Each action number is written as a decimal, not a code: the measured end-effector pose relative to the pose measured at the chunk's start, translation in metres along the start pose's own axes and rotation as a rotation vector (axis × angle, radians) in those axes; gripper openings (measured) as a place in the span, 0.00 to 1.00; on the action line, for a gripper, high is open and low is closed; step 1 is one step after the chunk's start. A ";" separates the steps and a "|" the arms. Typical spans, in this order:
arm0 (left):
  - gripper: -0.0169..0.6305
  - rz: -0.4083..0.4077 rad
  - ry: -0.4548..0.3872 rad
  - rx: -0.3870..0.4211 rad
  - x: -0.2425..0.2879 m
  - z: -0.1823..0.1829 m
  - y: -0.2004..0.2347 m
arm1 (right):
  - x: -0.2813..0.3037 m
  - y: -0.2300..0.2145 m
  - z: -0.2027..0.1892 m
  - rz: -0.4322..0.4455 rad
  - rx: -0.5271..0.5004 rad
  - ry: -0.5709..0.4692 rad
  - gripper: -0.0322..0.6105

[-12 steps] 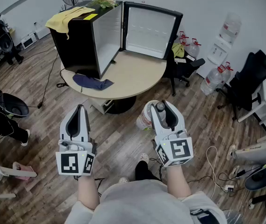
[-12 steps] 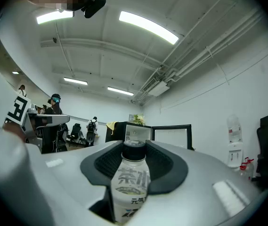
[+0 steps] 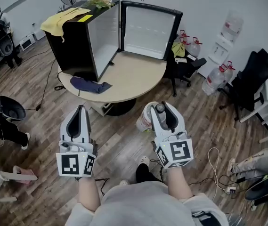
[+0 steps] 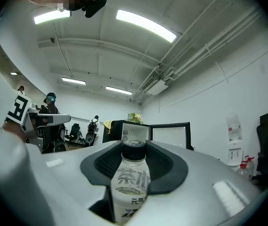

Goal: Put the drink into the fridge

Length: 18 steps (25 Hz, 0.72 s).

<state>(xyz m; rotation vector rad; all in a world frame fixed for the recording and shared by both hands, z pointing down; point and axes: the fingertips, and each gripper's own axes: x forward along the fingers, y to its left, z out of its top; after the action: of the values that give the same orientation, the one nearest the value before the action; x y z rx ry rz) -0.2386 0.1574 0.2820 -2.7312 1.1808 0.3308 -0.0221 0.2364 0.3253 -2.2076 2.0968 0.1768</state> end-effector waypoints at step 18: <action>0.04 0.058 -0.015 0.005 0.100 -0.018 -0.018 | 0.083 -0.074 -0.006 0.092 0.013 -0.003 0.30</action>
<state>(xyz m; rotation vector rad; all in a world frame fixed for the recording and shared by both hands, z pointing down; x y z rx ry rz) -0.1562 0.0963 0.2745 -2.6891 1.2566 0.3545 0.0556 0.1572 0.3181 -2.1033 2.1932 0.1723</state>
